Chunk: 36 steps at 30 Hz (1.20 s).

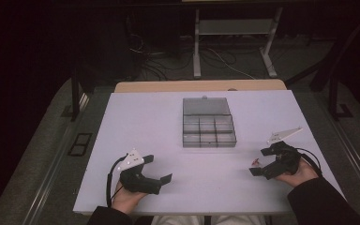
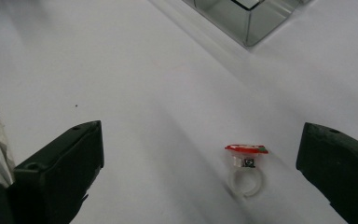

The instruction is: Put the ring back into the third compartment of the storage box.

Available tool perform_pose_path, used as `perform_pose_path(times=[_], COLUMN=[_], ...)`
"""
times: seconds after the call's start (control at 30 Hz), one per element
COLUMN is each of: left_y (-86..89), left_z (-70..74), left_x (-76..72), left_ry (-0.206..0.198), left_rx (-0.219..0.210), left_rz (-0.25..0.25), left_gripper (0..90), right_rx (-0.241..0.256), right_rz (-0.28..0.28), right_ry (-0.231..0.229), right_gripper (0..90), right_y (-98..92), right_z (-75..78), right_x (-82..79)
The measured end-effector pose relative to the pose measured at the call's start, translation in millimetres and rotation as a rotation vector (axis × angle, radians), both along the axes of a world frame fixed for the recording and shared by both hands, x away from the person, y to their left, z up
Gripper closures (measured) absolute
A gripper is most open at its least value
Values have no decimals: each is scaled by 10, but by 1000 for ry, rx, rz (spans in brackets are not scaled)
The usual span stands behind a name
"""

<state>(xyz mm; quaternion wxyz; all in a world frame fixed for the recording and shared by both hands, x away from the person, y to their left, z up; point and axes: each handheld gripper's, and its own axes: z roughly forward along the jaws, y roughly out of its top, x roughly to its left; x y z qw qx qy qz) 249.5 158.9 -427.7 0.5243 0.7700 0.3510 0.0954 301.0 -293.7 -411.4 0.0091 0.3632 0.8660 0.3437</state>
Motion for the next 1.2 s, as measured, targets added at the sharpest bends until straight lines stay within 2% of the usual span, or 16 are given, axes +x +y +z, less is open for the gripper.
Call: perform_pose_path(times=[0.67,0.7,0.73,0.8,0.87,0.9,1.2], left_y=[-6,-7,-8,-8,-8,-8,-12], left_z=[-2,-2,-3,-3,-3,-3,-6], left_x=[-2,-2,-2,-3,-3,-2,-2], left_ry=[1,1,1,1,1,1,2], left_rx=[0,-1,-1,-1,-1,-1,-1], left_rz=[-4,-5,-5,-5,-5,-5,-7], left_gripper=[0,0,0,0,0,0,0], right_rx=[-28,-33,-33,-27,-27,-27,-16], right_rz=[-50,-56,-56,-64,-69,-78,-113], right_ry=[46,50,50,56,56,60,56], right_gripper=[7,81,81,146,154,204,327], right_y=[-42,-48,-48,-71,-80,-98,-152], right_z=[-110,-118,-118,-117,-120,-123,-140], right_x=[132,140,140,147,154,161,153])
